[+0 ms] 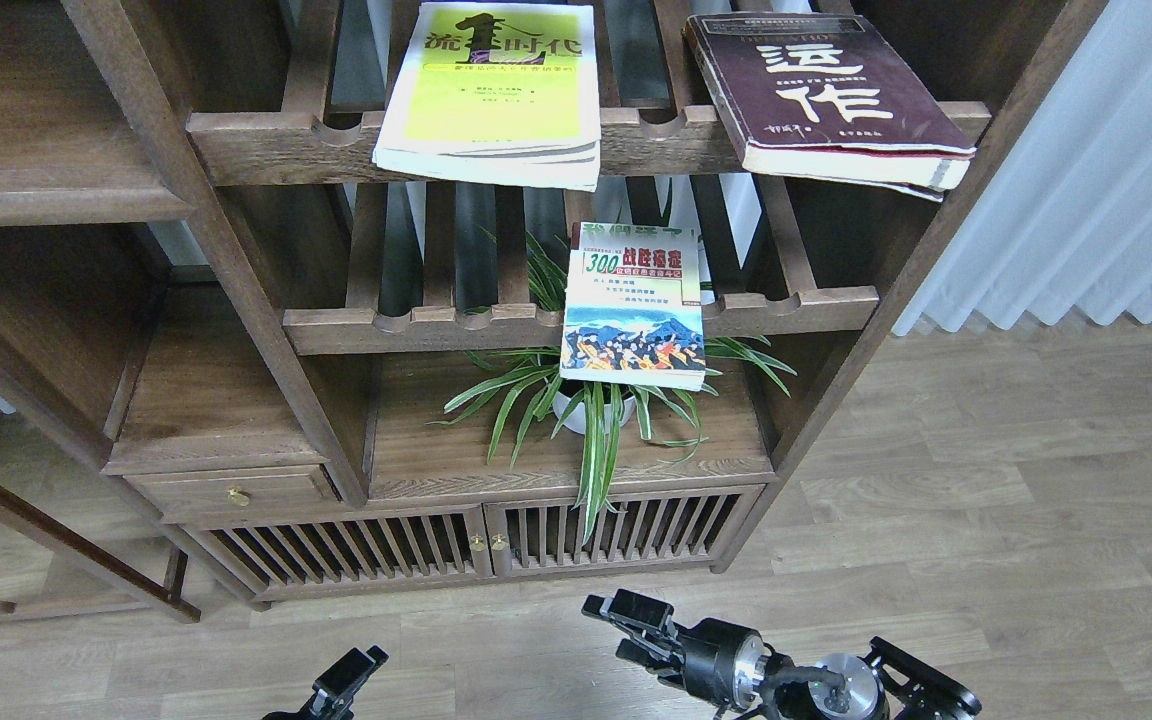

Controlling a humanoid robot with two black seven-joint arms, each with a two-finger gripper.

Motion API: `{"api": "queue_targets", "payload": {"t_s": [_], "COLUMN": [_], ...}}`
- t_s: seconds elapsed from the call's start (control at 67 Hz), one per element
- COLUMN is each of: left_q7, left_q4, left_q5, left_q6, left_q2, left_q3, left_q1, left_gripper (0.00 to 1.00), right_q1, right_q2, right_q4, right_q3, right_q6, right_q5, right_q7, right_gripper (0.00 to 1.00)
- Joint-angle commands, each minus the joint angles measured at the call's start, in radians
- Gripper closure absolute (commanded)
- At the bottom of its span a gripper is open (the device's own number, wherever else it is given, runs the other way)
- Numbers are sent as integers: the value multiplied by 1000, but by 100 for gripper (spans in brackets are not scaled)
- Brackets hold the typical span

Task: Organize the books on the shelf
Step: 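Raise the right gripper toward the small colourful book on the middle shelf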

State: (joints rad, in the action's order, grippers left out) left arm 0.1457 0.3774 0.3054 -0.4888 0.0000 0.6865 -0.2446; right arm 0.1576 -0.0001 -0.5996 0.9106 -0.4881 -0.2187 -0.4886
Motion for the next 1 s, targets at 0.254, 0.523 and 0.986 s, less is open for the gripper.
{"api": "queue_targets", "payload": {"t_s": [0.254,0.523,0.986], "left_q7": [-3,-37,-35], "left_q4": [-3,-15,-15], "left_q5": [-6,1,1], "left_q6": [0,0,0], "left_q2": [0,0,0], "left_q3": [2,13,11], "left_q1": [-24,1,65], "left_gripper": [0,0,0], "right_q1": [-10,56,145], "right_q2": [0,0,0], "right_q4": [-3,-78,-118], "right_q3": [-78,-24,119], "right_q6": [-1,-1,-1], "right_q5": [5,2,1], "right_q7": [0,0,0], "right_gripper": [0,0,0]}}
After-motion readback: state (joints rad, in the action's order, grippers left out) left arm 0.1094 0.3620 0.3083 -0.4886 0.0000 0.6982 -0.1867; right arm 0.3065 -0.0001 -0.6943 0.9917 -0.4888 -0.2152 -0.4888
